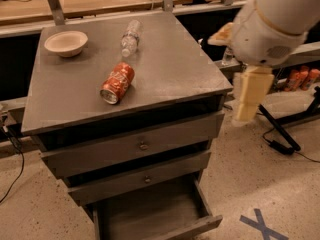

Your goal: Place coke can into bottom drawer

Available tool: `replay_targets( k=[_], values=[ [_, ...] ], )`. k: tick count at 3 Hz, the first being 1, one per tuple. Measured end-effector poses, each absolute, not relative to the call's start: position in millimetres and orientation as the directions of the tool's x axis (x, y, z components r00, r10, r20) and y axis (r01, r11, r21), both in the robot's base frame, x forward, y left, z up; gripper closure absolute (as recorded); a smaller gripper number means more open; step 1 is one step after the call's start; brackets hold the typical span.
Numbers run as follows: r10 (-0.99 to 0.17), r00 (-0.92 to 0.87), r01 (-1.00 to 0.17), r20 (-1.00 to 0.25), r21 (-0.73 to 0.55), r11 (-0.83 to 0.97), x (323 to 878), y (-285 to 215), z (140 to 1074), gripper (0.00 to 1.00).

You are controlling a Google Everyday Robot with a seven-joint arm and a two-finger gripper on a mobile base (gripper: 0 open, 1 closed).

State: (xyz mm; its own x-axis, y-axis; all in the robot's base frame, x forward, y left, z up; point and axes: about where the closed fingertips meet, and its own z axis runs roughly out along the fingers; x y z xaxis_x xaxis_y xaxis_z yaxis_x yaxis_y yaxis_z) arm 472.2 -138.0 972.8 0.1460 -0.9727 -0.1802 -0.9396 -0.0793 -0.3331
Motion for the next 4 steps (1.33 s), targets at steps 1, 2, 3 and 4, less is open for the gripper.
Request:
replay_targets(
  k=[1,2,3,4],
  values=[
    [-0.958,0.242,-0.919,-0.152,-0.352,-0.176,472,-133,974,0.0],
    [-0.958,0.242,-0.919,-0.152,-0.352,-0.176,472,-133,974,0.0],
    [-0.926,0.348,-0.903,-0.144,-0.316,-0.291,470,-117,962,0.0],
    [-0.802,0.567,-0.816,-0.19,-0.264,-0.514,476,-71,937,0.0]
  ],
)
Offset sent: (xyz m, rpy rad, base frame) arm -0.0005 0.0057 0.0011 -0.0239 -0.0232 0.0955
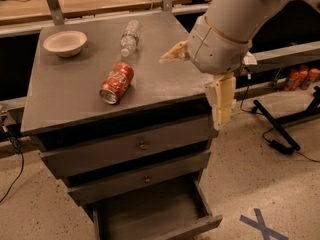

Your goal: Place coke can into bottom drawer

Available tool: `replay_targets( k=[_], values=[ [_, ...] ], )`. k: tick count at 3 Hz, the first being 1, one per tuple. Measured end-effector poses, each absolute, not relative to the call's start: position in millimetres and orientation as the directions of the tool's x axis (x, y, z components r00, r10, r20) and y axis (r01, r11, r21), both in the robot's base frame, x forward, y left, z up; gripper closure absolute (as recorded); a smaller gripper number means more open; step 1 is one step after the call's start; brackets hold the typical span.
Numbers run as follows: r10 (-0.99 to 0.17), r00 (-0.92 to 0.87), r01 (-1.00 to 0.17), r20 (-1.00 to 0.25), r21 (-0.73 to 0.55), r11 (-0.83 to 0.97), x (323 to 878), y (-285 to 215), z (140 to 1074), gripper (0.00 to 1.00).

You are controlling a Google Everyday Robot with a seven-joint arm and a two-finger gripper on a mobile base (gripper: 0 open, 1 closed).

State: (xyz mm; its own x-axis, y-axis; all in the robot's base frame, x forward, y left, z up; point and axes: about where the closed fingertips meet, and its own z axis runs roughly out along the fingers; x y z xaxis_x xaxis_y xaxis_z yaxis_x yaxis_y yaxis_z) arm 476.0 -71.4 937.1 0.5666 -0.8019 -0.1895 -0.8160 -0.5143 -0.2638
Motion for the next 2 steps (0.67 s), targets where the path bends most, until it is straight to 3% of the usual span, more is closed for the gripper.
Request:
replay_targets(
  k=[2],
  values=[
    [-0.397,0.894,-0.44,-0.207,-0.247,-0.863,486,23,873,0.0]
  ],
)
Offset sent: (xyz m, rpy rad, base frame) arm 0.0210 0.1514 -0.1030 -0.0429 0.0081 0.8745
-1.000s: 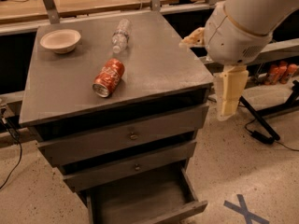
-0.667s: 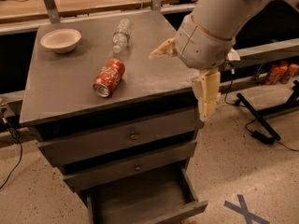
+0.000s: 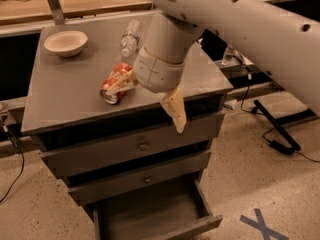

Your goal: Place coke can into bottom drawer

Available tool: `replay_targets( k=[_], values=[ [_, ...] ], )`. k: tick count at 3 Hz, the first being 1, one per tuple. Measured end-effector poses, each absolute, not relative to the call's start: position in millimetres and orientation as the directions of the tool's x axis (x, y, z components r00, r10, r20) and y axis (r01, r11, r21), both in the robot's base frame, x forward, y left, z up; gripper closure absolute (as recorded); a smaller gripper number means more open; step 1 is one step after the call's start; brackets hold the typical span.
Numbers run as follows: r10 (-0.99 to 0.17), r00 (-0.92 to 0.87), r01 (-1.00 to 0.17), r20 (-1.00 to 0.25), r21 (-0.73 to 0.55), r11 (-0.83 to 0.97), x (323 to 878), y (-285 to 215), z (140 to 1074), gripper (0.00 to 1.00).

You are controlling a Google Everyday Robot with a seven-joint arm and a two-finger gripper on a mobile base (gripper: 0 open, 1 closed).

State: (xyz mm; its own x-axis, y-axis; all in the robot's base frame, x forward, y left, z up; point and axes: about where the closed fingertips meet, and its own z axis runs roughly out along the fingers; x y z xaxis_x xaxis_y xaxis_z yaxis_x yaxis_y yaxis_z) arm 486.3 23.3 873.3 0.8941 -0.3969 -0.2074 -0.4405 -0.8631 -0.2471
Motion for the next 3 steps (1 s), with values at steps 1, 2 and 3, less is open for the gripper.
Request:
replay_targets(
  k=[1,2,3],
  values=[
    [-0.232,0.963,-0.258,-0.134,-0.235,-0.937,494,72,862,0.0],
    [-0.121,0.992,-0.125,-0.031,-0.211,-0.969,507,119,863,0.0],
    [-0.121,0.992,-0.125,-0.031,-0.211,-0.969,507,119,863,0.0]
  ],
)
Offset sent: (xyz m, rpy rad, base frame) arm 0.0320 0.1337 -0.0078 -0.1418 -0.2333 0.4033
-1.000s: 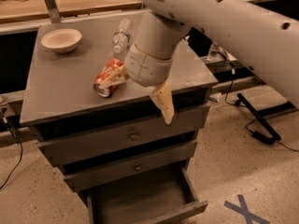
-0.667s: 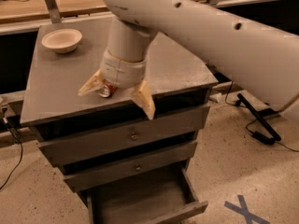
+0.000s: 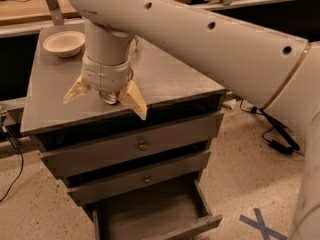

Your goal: Place coke can into bottom drawer

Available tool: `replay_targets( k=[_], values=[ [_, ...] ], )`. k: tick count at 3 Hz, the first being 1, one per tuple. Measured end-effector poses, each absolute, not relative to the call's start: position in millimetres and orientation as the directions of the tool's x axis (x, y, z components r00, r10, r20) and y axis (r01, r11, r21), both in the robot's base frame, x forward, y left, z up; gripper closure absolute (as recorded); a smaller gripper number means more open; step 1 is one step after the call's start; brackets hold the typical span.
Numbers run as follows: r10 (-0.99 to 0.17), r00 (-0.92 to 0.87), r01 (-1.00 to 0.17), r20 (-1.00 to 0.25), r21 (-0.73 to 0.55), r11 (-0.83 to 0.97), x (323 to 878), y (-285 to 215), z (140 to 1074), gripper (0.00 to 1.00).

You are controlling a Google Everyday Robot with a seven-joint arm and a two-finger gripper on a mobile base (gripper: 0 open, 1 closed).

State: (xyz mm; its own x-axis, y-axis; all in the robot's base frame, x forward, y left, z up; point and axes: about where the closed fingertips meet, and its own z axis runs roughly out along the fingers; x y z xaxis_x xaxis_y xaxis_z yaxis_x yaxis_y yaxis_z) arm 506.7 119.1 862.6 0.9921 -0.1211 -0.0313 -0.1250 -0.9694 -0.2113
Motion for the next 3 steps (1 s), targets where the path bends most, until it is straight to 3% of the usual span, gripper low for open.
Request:
replay_targets(
  k=[3],
  values=[
    [-0.143,0.988,-0.133,0.062,-0.147,-0.98,576,92,845,0.0]
  ],
)
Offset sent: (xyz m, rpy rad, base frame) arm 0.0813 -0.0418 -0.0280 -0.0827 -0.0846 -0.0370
